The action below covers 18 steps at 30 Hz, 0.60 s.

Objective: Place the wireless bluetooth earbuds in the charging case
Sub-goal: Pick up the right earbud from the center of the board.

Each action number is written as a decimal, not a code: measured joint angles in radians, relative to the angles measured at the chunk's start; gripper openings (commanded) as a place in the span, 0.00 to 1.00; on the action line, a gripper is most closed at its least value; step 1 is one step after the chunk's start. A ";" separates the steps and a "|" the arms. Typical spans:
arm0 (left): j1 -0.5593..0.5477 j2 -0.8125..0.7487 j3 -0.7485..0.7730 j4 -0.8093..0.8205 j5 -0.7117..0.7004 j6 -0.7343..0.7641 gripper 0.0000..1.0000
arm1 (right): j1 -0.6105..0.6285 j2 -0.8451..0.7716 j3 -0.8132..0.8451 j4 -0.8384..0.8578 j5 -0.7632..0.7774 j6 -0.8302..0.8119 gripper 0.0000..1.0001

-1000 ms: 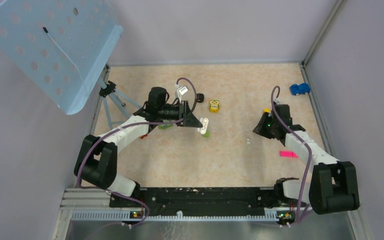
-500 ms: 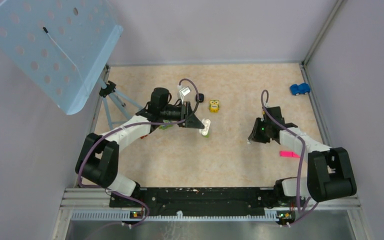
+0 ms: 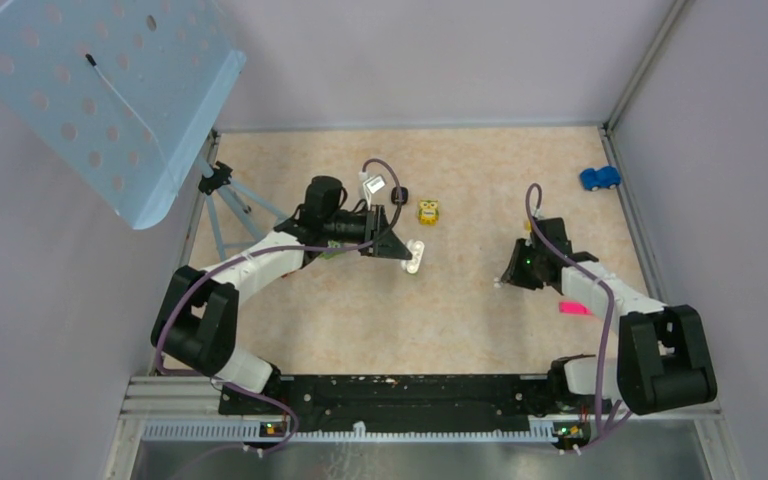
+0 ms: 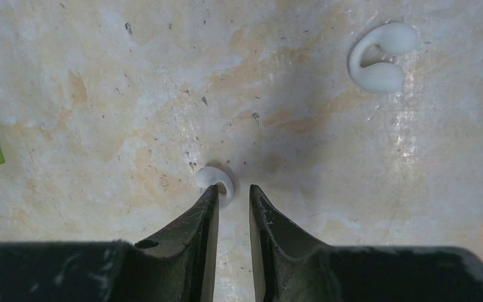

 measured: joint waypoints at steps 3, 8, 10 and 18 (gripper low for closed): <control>-0.002 0.000 0.000 0.000 -0.001 -0.001 0.00 | 0.003 0.010 -0.003 0.008 -0.007 -0.001 0.22; -0.008 0.005 0.001 0.005 -0.004 -0.007 0.00 | 0.013 0.045 -0.003 0.035 -0.032 -0.001 0.23; -0.010 0.009 0.002 0.010 -0.004 -0.011 0.00 | 0.014 0.048 -0.003 0.043 -0.043 -0.001 0.23; -0.019 0.025 0.015 0.025 -0.005 -0.022 0.00 | 0.021 0.050 -0.003 0.058 -0.067 0.001 0.00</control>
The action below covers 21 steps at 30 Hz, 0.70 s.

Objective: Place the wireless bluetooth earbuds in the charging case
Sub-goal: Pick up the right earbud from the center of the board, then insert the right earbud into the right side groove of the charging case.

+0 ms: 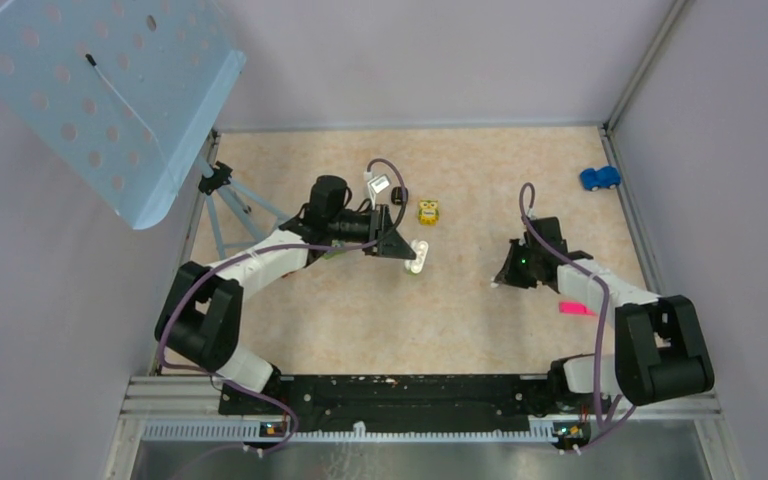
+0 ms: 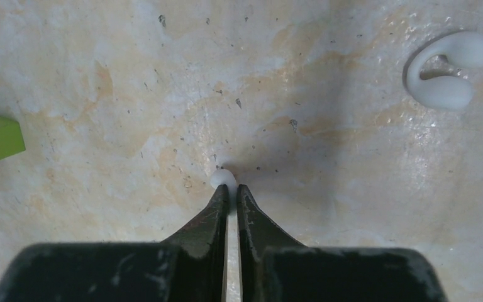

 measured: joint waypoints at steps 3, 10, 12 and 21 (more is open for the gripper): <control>-0.002 0.002 0.000 -0.001 -0.001 0.000 0.00 | 0.002 -0.010 0.000 -0.005 0.000 0.003 0.00; -0.002 0.002 0.000 0.020 0.000 -0.011 0.00 | 0.003 -0.113 -0.006 -0.023 -0.077 0.000 0.00; -0.002 -0.002 0.000 0.029 0.002 -0.011 0.00 | 0.003 -0.214 -0.027 0.007 -0.148 -0.017 0.00; -0.002 -0.019 0.035 0.056 0.060 -0.017 0.00 | 0.009 -0.639 -0.142 0.231 -0.409 -0.053 0.00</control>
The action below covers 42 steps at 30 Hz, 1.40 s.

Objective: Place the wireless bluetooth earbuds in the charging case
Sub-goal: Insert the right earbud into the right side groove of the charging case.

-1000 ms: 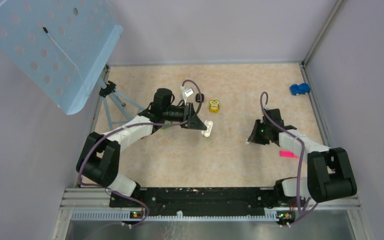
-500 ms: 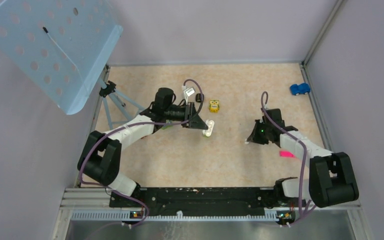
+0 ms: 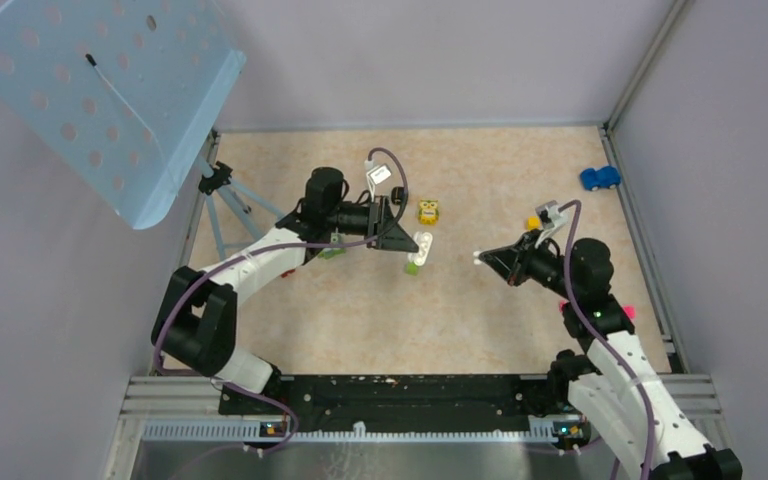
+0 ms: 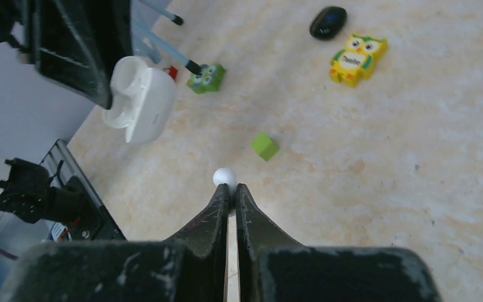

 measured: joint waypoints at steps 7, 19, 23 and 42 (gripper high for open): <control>0.000 -0.026 0.003 0.025 0.021 -0.005 0.00 | 0.000 -0.062 -0.013 0.146 -0.156 0.014 0.00; -0.002 -0.100 -0.045 0.116 -0.072 -0.008 0.00 | 0.085 0.025 0.231 -0.049 0.058 0.151 0.00; -0.005 -0.089 -0.045 0.115 -0.092 -0.013 0.00 | 0.191 0.072 0.301 -0.128 0.216 0.203 0.00; -0.014 -0.059 -0.045 0.092 -0.186 -0.066 0.00 | 0.550 0.320 0.426 -0.180 0.717 0.321 0.00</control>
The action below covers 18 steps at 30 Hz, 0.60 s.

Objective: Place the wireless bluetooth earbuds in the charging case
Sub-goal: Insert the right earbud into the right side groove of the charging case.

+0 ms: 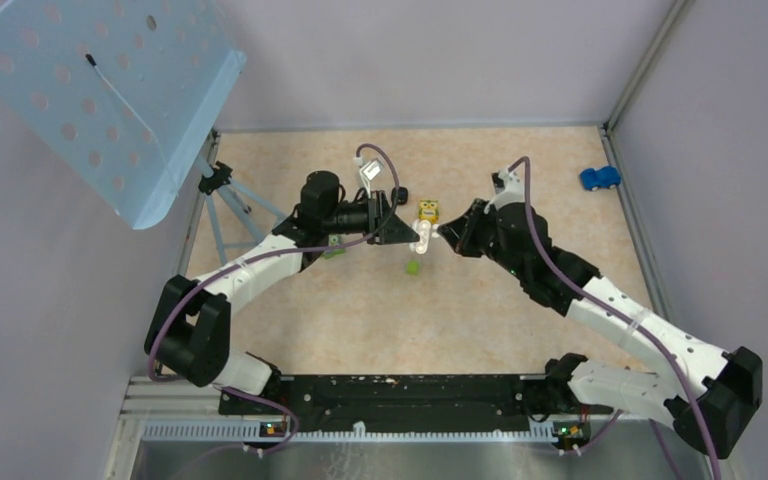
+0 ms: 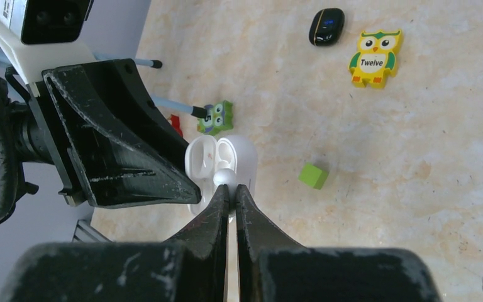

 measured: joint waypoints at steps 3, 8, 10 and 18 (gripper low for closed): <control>0.000 0.000 0.000 -0.010 -0.003 0.000 0.00 | 0.000 0.016 0.007 0.009 0.011 0.002 0.00; 0.000 0.000 0.000 -0.022 -0.005 0.000 0.00 | 0.005 0.054 0.019 0.020 0.011 0.002 0.00; 0.000 0.000 0.000 -0.023 -0.005 0.000 0.00 | 0.009 0.068 0.024 0.032 0.010 0.002 0.00; 0.000 0.000 0.000 -0.029 -0.005 0.000 0.00 | 0.023 0.103 0.035 0.050 0.015 0.002 0.00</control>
